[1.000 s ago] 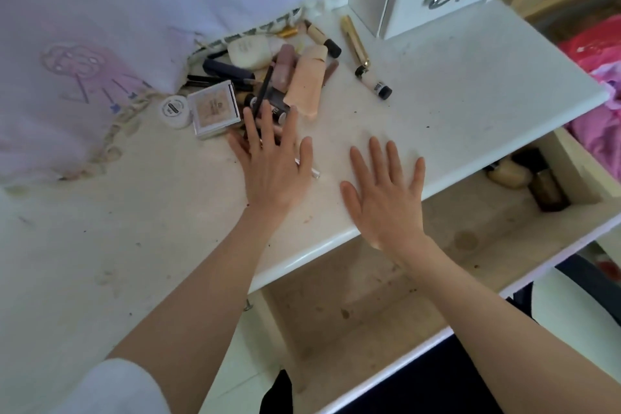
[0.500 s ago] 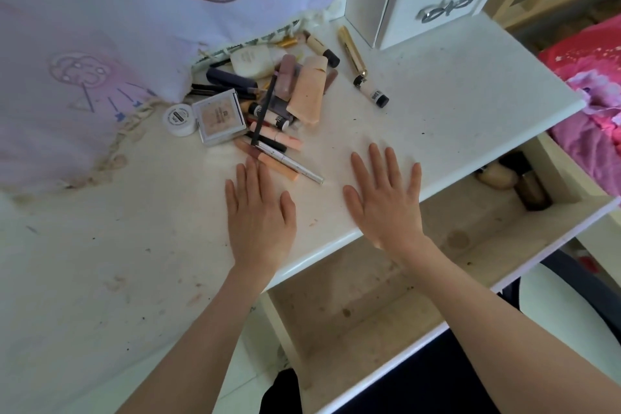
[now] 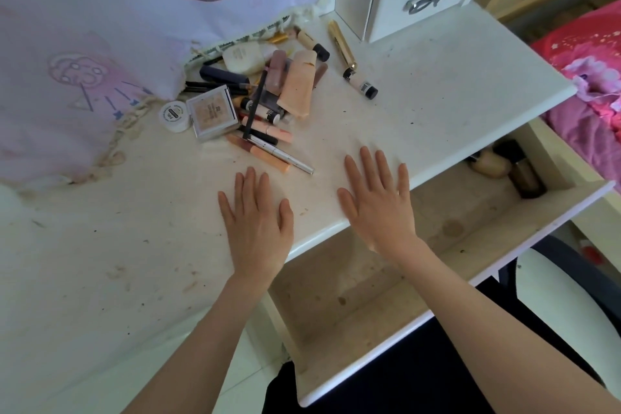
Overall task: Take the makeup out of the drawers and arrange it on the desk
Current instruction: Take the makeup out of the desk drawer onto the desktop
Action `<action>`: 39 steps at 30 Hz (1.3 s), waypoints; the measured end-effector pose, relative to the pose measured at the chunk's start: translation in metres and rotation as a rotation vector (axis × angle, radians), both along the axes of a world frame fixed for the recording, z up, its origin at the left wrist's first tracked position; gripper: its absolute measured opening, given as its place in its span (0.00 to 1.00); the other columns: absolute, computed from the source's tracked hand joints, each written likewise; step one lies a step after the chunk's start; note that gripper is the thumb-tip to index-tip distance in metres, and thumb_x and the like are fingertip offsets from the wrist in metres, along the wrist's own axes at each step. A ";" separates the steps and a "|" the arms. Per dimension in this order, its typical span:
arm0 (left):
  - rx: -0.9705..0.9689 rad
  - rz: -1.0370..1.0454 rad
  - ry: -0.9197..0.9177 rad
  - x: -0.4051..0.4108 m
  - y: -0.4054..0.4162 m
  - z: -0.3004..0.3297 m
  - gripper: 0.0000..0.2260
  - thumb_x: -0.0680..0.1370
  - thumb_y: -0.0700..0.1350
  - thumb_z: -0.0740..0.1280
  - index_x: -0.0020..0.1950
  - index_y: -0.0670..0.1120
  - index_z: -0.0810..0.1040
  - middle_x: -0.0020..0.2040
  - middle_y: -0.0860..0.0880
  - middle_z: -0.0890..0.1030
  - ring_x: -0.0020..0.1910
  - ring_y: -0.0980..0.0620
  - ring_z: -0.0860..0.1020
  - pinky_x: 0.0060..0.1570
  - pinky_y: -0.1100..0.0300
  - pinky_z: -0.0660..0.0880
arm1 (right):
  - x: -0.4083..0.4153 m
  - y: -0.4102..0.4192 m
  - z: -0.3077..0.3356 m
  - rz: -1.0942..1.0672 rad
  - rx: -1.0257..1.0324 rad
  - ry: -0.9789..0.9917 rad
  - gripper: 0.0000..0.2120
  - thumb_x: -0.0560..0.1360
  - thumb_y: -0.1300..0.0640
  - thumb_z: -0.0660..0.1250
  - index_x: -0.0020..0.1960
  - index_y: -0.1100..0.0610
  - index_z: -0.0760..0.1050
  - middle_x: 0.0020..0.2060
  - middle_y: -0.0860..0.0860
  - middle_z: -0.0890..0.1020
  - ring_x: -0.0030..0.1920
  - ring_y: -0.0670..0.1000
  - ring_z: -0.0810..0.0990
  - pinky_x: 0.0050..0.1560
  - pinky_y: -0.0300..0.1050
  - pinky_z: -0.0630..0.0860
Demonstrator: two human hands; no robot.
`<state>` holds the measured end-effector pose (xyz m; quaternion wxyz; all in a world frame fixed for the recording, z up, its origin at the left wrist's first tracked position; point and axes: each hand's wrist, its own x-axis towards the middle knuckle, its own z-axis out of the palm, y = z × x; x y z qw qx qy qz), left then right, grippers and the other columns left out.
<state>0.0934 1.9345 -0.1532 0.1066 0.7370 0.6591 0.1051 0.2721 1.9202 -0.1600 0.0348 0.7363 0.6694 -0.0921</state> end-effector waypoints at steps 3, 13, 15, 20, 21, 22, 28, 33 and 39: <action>0.110 -0.155 -0.176 0.009 -0.023 0.011 0.15 0.77 0.41 0.62 0.63 0.39 0.72 0.64 0.38 0.72 0.68 0.39 0.66 0.65 0.35 0.61 | 0.018 -0.029 0.007 0.043 0.025 0.122 0.29 0.78 0.40 0.38 0.76 0.49 0.45 0.77 0.50 0.46 0.74 0.48 0.36 0.72 0.53 0.34; -0.108 -0.859 -0.060 0.173 -0.052 -0.013 0.20 0.81 0.46 0.51 0.73 0.45 0.58 0.75 0.44 0.54 0.75 0.46 0.49 0.72 0.48 0.51 | 0.180 -0.056 0.004 -0.360 -0.040 0.115 0.25 0.78 0.54 0.58 0.72 0.61 0.59 0.70 0.59 0.65 0.70 0.59 0.63 0.71 0.57 0.58; -0.140 -0.921 0.022 0.208 -0.042 -0.034 0.23 0.81 0.44 0.52 0.75 0.45 0.52 0.77 0.46 0.47 0.75 0.47 0.44 0.73 0.47 0.47 | 0.209 -0.055 -0.006 -0.401 -0.108 0.110 0.23 0.78 0.54 0.58 0.71 0.61 0.61 0.69 0.60 0.67 0.68 0.61 0.65 0.69 0.57 0.61; -0.094 -0.943 0.220 0.285 -0.003 -0.076 0.36 0.75 0.36 0.62 0.75 0.42 0.43 0.76 0.41 0.40 0.74 0.42 0.39 0.70 0.45 0.40 | 0.268 -0.033 -0.033 -0.455 -0.226 0.097 0.20 0.80 0.55 0.55 0.68 0.63 0.61 0.65 0.62 0.67 0.63 0.64 0.69 0.58 0.56 0.68; -0.063 -0.939 0.248 0.299 0.004 -0.082 0.38 0.73 0.34 0.63 0.75 0.41 0.42 0.76 0.40 0.40 0.74 0.41 0.39 0.70 0.45 0.39 | 0.276 -0.027 -0.038 -0.461 -0.222 0.098 0.19 0.80 0.55 0.55 0.68 0.63 0.62 0.64 0.62 0.68 0.62 0.64 0.69 0.58 0.56 0.68; -0.030 -0.933 0.264 0.312 0.010 -0.086 0.39 0.71 0.31 0.63 0.75 0.41 0.42 0.76 0.40 0.41 0.74 0.40 0.39 0.70 0.44 0.39 | 0.283 -0.023 -0.042 -0.470 -0.219 0.099 0.19 0.80 0.56 0.55 0.68 0.63 0.62 0.64 0.62 0.68 0.61 0.64 0.70 0.57 0.55 0.68; 0.083 -0.844 0.287 0.358 0.029 -0.105 0.38 0.71 0.33 0.63 0.75 0.42 0.46 0.74 0.40 0.53 0.73 0.41 0.51 0.69 0.39 0.45 | 0.295 -0.007 -0.061 -0.537 -0.150 0.059 0.18 0.78 0.62 0.57 0.67 0.64 0.64 0.63 0.62 0.65 0.61 0.63 0.68 0.58 0.56 0.69; -0.026 -0.679 0.211 0.352 0.015 -0.116 0.21 0.75 0.38 0.63 0.67 0.44 0.63 0.61 0.41 0.67 0.58 0.40 0.66 0.53 0.49 0.64 | 0.288 0.011 -0.069 -0.628 -0.176 -0.022 0.23 0.74 0.66 0.61 0.68 0.66 0.61 0.65 0.61 0.64 0.65 0.61 0.64 0.59 0.55 0.68; -0.251 -0.737 0.114 0.325 0.001 -0.117 0.31 0.66 0.36 0.71 0.66 0.42 0.62 0.61 0.41 0.63 0.59 0.42 0.62 0.57 0.53 0.64 | 0.295 0.005 -0.076 -0.492 -0.297 -0.001 0.18 0.76 0.64 0.60 0.66 0.63 0.66 0.62 0.61 0.71 0.62 0.62 0.70 0.58 0.55 0.68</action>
